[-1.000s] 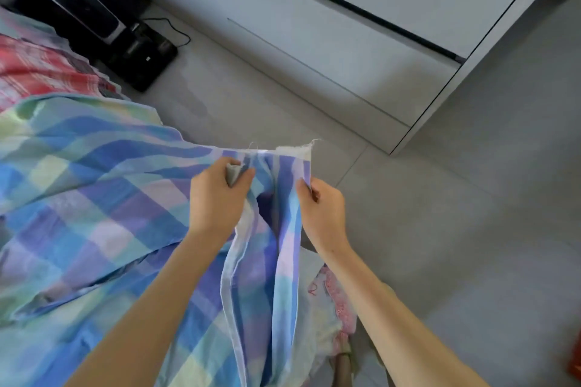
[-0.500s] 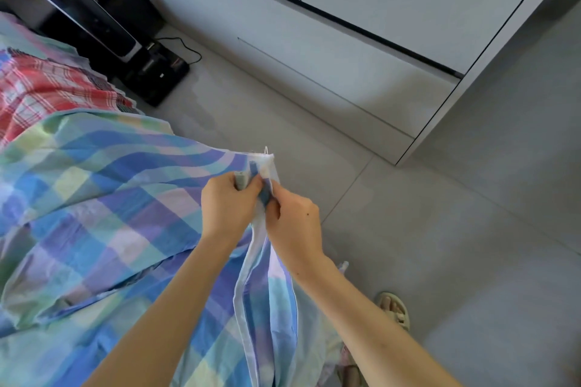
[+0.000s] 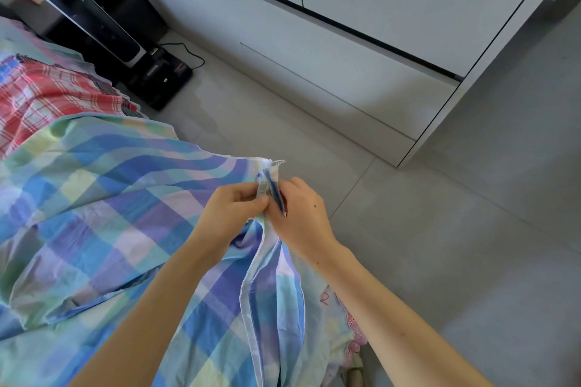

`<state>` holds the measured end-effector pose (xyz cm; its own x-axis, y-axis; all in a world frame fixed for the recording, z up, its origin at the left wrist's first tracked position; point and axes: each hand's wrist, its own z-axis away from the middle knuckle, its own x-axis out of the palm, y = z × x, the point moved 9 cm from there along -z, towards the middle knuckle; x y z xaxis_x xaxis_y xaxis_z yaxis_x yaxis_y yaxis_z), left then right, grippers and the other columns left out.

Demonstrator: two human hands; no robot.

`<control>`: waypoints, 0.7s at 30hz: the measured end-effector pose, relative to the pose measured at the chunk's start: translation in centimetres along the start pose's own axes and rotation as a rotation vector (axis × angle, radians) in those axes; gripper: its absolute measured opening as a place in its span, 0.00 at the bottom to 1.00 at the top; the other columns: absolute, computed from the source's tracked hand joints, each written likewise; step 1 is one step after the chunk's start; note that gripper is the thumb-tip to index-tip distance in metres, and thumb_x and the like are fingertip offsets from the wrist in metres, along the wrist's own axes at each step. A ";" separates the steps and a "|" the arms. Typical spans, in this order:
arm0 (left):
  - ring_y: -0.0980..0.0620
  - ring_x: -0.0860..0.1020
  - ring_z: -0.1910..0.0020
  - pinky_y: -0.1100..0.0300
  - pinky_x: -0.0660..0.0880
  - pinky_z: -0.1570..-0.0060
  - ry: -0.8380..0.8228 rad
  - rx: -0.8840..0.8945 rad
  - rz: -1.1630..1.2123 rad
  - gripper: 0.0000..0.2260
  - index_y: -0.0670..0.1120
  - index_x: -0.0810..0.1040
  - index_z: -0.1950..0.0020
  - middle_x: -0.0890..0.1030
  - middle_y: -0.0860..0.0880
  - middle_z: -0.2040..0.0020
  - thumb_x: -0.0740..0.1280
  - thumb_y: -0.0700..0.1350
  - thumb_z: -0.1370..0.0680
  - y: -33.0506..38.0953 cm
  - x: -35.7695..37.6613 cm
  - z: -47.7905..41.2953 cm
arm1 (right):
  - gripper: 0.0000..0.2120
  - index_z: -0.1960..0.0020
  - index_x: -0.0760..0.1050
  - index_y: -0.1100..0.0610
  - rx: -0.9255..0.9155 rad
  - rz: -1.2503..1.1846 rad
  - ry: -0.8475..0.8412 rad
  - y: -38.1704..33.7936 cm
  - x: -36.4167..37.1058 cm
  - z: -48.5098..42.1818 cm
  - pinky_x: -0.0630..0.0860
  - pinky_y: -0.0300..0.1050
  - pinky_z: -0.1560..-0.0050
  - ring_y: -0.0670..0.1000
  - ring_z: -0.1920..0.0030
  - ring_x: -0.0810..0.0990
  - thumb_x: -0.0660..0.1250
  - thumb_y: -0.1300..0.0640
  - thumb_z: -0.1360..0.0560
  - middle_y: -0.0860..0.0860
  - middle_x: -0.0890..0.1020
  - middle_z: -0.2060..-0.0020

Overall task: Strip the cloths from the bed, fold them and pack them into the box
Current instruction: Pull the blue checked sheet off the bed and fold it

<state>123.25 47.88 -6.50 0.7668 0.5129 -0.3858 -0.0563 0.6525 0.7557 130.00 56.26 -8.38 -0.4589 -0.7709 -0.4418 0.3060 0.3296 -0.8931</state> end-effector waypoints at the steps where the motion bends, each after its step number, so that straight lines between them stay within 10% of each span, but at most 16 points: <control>1: 0.45 0.76 0.58 0.41 0.74 0.44 0.005 0.010 -0.001 0.09 0.45 0.84 0.56 0.80 0.34 0.55 0.65 0.47 0.26 -0.2 -0.2 0.0 | 0.16 0.66 0.60 0.53 -0.001 -0.010 0.004 -0.1 -0.1 0.0 0.63 0.32 0.68 0.44 0.70 0.63 0.63 0.58 0.24 0.44 0.63 0.70; 10: 0.42 0.77 0.66 0.49 0.76 0.60 0.356 0.004 -0.290 0.14 0.38 0.74 0.61 0.78 0.39 0.66 0.59 0.46 0.22 1.2 -3.9 2.5 | 0.16 0.69 0.60 0.57 0.321 -0.318 0.183 3.9 -0.9 0.6 0.66 0.49 0.71 0.48 0.73 0.65 0.58 0.64 0.24 0.53 0.68 0.75; 16: 0.46 0.80 0.70 0.50 0.76 0.73 0.986 0.033 -0.224 0.27 0.49 0.79 0.58 0.79 0.48 0.70 0.56 0.72 0.30 -16.3 -36.2 -9.7 | 0.16 0.71 0.60 0.58 0.332 -0.306 0.429 6.6 -7.0 1.6 0.73 0.62 0.71 0.54 0.74 0.66 0.58 0.64 0.25 0.54 0.65 0.77; 21: 0.36 0.76 0.55 0.50 0.63 0.59 0.710 0.303 -0.719 0.12 0.36 0.77 0.50 0.79 0.34 0.56 0.58 0.42 0.19 10.9 -12.2 1.4 | 0.18 0.71 0.58 0.58 0.232 -0.257 0.429 3.7 -7.6 0.9 0.64 0.50 0.72 0.63 0.73 0.69 0.58 0.64 0.24 0.52 0.62 0.77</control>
<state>114.15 47.98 7.18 0.0009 0.3336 -0.9427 0.5000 0.8162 0.2894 135.36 62.86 -8.28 -0.8271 -0.5036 -0.2497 0.2924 -0.0061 -0.9563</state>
